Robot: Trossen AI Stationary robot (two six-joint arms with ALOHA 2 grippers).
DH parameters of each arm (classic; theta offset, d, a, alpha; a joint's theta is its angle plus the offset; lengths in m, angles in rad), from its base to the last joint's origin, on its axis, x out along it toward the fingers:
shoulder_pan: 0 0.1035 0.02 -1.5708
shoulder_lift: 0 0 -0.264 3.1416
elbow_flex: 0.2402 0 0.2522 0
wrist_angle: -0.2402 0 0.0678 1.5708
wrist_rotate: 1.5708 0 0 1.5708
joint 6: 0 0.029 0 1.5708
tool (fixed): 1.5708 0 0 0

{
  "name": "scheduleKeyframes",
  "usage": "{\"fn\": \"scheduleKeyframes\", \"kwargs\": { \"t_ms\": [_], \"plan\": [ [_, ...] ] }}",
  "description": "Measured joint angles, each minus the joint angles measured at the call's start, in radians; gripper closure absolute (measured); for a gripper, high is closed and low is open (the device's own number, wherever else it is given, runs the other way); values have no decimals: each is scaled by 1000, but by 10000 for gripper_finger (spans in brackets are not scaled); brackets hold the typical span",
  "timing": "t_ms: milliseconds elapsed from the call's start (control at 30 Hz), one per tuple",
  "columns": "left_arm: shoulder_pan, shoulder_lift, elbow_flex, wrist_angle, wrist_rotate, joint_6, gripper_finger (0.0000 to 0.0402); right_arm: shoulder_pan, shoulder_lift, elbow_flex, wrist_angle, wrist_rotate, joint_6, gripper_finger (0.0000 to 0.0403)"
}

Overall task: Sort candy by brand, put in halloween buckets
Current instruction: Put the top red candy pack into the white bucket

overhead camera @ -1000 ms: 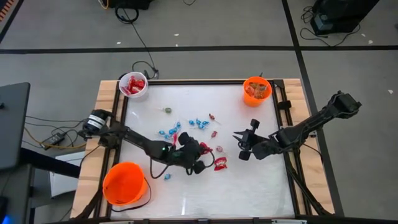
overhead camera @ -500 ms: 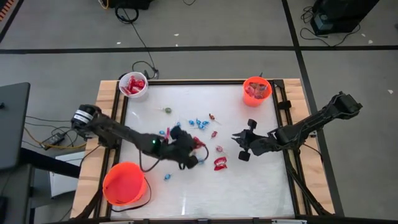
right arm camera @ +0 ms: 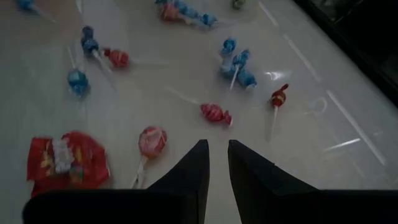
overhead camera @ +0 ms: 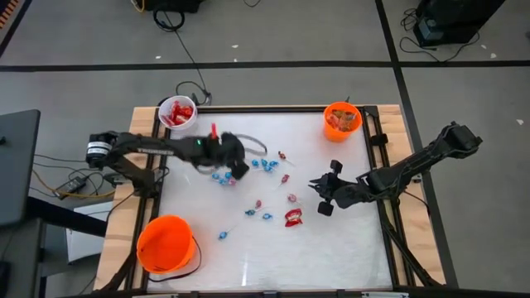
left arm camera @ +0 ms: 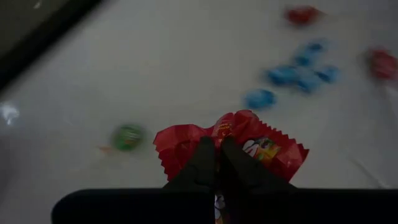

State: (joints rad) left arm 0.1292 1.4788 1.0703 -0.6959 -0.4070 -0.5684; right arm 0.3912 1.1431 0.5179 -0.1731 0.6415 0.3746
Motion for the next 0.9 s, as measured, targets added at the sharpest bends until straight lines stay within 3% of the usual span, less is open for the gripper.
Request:
{"fn": "scheduleKeyframes", "kwargs": {
  "t_ms": [200,333,633,767,900],
  "plan": [
    [231,-49,1,-131,35,37,391,-4,0,0,-48,-7,-19,330],
    [360,-89,1,-242,3,18,391,-13,0,0,-133,-5,15,330],
    [647,-192,1,-243,-30,105,391,-22,0,-82,-113,6,56,330],
    [719,-199,1,-257,-145,58,385,-36,0,-109,-65,40,54,330],
    [751,-188,1,-263,-167,38,384,-40,-9,-109,-25,42,-36,330]
  ]
}}
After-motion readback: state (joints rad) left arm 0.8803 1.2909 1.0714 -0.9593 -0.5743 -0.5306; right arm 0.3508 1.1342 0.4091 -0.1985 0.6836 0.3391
